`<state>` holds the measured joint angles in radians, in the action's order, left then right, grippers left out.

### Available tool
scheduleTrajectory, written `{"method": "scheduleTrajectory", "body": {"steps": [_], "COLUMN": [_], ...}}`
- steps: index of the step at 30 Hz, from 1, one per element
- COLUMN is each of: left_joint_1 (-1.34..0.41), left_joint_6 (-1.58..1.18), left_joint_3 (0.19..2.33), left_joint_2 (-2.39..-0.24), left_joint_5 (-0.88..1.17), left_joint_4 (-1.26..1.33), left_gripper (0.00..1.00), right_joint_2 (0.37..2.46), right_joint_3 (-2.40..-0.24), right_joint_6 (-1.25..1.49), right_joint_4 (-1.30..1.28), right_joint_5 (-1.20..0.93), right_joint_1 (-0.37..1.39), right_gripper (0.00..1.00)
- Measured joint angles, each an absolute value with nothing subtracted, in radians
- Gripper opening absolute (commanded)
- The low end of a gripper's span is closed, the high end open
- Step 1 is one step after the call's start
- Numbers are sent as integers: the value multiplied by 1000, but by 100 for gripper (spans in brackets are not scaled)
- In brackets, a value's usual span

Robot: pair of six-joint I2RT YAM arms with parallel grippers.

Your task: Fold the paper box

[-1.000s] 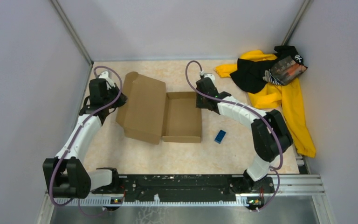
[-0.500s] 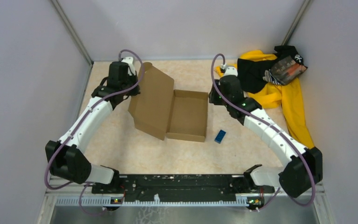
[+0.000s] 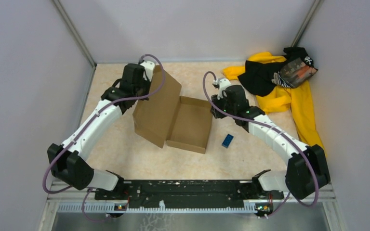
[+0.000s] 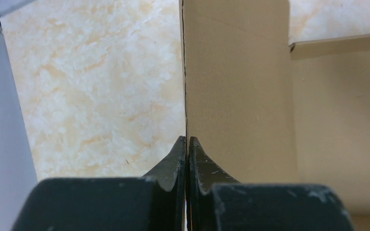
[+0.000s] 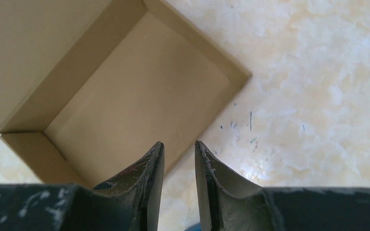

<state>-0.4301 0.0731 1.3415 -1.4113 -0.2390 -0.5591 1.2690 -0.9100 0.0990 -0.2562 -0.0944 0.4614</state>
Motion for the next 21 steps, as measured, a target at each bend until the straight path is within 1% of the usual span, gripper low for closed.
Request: {"method": "scheduleTrajectory", "body": {"steps": [8,16,21], "left_joint_1": [-571,-591,-610], "left_joint_6": [232,365,445], "left_joint_3": [1258,1265,1286], "left_joint_2": [-1411,-1414,-1418], "left_joint_5": [-315,-328,-305], "left_joint_4": [-534,-466,-402], "left_gripper": [7,7,8], "right_joint_2": [1352,1352,1311], "right_joint_3": [-911,-902,-857], "right_joint_6": [-46,-78,-53], "right_joint_4": [-154,-87,-72], "right_joint_5": [-162,-142,-109], "right_joint_1": [461,461,461], "right_gripper": [30,31,31]}}
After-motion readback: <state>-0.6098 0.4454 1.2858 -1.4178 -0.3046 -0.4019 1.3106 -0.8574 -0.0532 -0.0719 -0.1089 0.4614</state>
